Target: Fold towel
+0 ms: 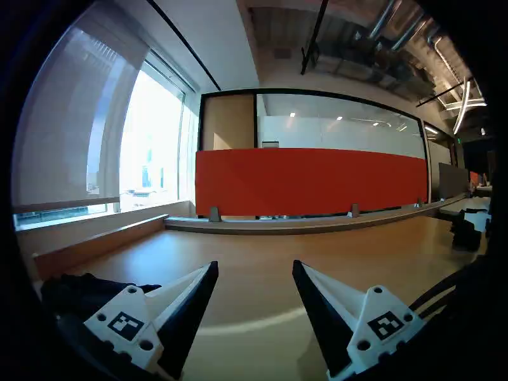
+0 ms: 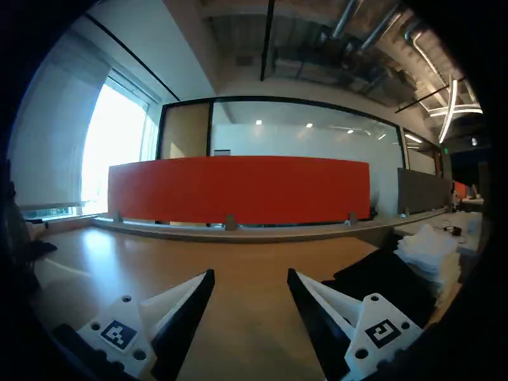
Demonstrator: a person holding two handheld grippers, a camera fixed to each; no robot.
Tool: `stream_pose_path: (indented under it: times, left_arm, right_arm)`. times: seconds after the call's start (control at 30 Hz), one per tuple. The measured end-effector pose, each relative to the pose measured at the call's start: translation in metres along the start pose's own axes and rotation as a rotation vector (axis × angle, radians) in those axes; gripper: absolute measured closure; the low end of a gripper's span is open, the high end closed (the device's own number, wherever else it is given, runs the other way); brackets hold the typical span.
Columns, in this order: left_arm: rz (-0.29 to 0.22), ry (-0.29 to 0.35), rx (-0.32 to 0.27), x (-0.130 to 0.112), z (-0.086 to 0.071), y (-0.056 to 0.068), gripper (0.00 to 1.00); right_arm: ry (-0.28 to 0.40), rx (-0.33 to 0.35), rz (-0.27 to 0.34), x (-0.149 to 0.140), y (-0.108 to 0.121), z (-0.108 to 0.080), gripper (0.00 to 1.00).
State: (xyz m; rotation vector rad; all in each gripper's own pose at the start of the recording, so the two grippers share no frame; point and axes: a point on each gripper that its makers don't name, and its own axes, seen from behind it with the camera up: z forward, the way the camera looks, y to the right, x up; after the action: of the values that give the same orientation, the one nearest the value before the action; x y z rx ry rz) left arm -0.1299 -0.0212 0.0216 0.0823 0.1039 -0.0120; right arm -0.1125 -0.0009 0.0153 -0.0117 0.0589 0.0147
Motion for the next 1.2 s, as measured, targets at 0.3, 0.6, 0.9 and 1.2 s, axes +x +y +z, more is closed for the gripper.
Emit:
stream_pose_path:
  times: [0.3, 0.6, 0.9, 1.2]
  left_arm:
    - [0.0, -0.001, 0.0, 0.0026, -0.001, -0.0009, 0.14]
    - [0.0, -0.001, 0.0, 0.0043, -0.0016, -0.0019, 0.14]
    - [-0.001, -0.002, 0.0, 0.0047, -0.0021, -0.002, 0.14]
    - [-0.002, -0.002, 0.0, 0.0052, -0.0023, -0.0021, 0.14]
  right_arm:
    - [0.0, 0.0, 0.0, 0.0, -0.0002, 0.0, 0.11]
    - [0.0, 0.0, 0.0, -0.0005, 0.0005, 0.0001, 0.11]
    - [0.0, 0.0, 0.0, -0.0006, 0.0008, 0.0, 0.11]
    - [0.0, 0.0, 0.0, -0.0001, 0.0005, 0.0005, 0.11]
